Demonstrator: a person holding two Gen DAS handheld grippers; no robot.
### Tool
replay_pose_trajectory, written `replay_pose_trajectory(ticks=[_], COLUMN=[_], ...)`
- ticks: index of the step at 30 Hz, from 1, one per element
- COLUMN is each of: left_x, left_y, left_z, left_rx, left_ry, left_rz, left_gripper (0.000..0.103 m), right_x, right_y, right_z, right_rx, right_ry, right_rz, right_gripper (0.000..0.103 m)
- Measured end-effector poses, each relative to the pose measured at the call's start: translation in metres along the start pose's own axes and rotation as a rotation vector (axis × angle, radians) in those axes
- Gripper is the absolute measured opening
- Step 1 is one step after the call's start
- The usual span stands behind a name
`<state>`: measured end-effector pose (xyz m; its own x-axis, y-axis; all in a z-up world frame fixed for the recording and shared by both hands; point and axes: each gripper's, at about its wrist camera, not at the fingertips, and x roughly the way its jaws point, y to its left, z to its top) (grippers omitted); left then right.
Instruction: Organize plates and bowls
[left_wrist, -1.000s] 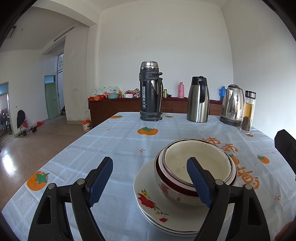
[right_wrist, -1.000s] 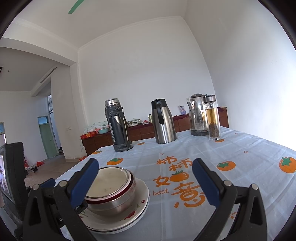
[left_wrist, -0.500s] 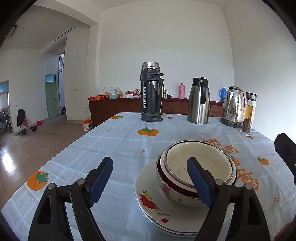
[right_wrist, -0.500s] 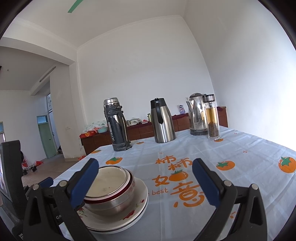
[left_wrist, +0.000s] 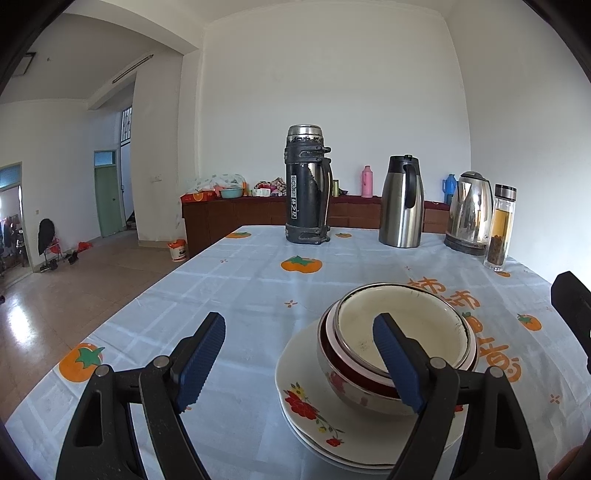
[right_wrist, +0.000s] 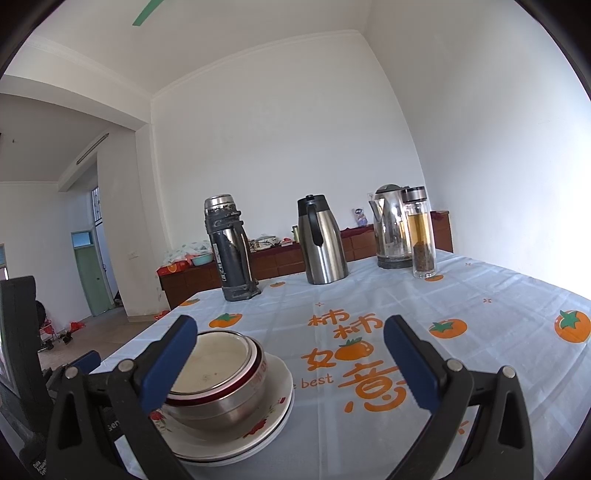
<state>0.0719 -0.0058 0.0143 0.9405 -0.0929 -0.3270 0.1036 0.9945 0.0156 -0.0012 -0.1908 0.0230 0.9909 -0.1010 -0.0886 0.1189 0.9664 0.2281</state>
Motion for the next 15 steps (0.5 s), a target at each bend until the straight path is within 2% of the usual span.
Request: replay_pose_trajectory(ticks=[4,8,15], left_x=[-0.003,-0.01,-0.013], left_y=[-0.004,-0.006,-0.007], left_z=[0.002,0.004,0.007], left_rx=[0.022,0.038,0.043], left_ry=[-0.017,-0.05,-0.04], left_rz=[0.014,-0.011,-0.01], left_gripper=[0.084,0.084,0.084], right_x=[0.0,0.0,0.002], right_y=[0.0,-0.001,-0.001], right_z=[0.0,0.0,-0.001], right_rx=[-0.001,0.002,-0.003], right_ry=[0.001,0.004,0.009], right_rz=[-0.001,-0.005,-0.003], right_gripper=[0.103,0.103,0.103])
